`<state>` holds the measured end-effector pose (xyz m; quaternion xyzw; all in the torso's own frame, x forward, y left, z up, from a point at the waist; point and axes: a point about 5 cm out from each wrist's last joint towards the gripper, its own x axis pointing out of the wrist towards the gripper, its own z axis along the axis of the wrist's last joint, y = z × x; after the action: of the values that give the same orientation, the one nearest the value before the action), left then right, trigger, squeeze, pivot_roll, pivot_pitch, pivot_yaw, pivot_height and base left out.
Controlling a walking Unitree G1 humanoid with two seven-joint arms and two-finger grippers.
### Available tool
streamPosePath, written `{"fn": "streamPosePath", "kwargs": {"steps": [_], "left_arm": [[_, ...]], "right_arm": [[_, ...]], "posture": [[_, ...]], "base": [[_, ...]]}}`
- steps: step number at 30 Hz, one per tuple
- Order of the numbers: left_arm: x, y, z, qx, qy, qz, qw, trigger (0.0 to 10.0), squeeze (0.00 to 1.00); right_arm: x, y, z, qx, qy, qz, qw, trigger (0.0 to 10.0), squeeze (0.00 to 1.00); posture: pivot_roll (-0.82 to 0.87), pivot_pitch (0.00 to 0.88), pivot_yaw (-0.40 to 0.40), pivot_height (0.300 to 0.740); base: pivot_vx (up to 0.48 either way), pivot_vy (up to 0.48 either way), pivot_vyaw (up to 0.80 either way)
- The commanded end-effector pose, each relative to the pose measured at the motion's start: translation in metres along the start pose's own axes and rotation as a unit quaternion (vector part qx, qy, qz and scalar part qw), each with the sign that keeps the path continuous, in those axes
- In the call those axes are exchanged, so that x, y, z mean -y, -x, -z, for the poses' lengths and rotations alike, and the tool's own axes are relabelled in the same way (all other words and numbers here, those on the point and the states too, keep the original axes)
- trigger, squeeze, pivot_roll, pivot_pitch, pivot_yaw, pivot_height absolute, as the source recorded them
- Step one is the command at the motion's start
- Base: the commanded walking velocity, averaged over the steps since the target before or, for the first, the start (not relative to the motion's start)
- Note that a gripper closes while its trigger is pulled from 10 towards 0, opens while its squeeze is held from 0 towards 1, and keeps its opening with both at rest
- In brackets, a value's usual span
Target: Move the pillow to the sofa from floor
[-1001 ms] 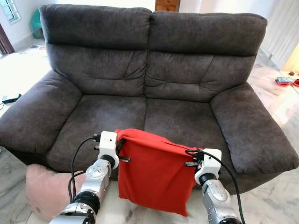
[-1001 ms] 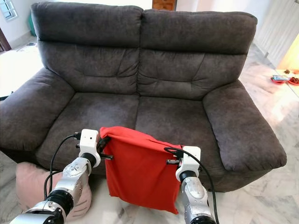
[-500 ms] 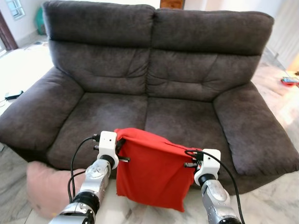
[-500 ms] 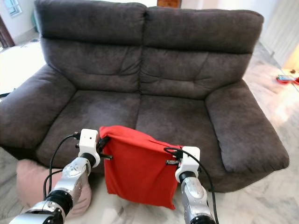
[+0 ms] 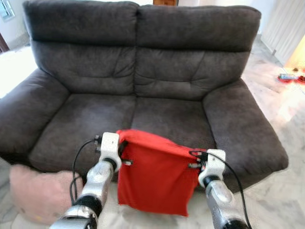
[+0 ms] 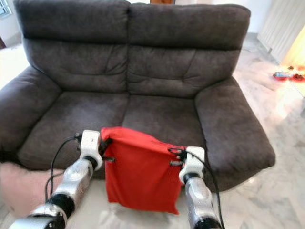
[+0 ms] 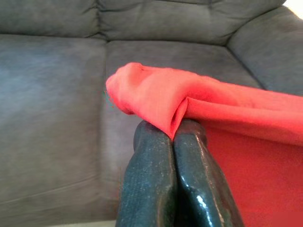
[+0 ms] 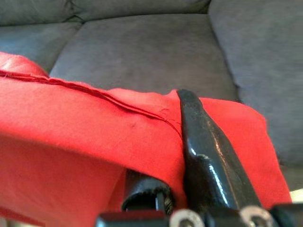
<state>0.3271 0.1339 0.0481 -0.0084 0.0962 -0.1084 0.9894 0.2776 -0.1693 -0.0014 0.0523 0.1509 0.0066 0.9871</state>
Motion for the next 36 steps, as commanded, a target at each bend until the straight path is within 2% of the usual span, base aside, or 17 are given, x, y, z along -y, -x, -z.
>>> {"fn": "streamPosePath", "kwargs": {"steps": [1,16,36], "left_arm": [[-0.0154,0.0006,-0.0094,0.023,-0.004,-0.029,0.999,10.0,0.0],[-0.0152,0.0009,-0.0089,0.022,-0.005,-0.029,0.999,10.0,0.0],[-0.016,0.0028,-0.0068,0.024,0.007,-0.03,0.999,10.0,0.0]], "right_arm": [[0.0089,-0.0041,-0.0176,0.046,-0.009,0.02,0.999,10.0,0.0],[0.0098,-0.0041,-0.0155,0.041,-0.008,0.02,0.999,10.0,0.0],[0.0076,-0.0026,-0.0137,0.045,-0.008,0.018,0.999,10.0,0.0]], "posture": [[-0.02,0.0,-0.046,0.74],[-0.02,0.0,-0.046,0.74],[-0.02,0.0,-0.039,0.74]], "base": [[0.0,-0.352,0.0],[0.0,-0.355,0.0],[0.0,0.0,0.0]]}}
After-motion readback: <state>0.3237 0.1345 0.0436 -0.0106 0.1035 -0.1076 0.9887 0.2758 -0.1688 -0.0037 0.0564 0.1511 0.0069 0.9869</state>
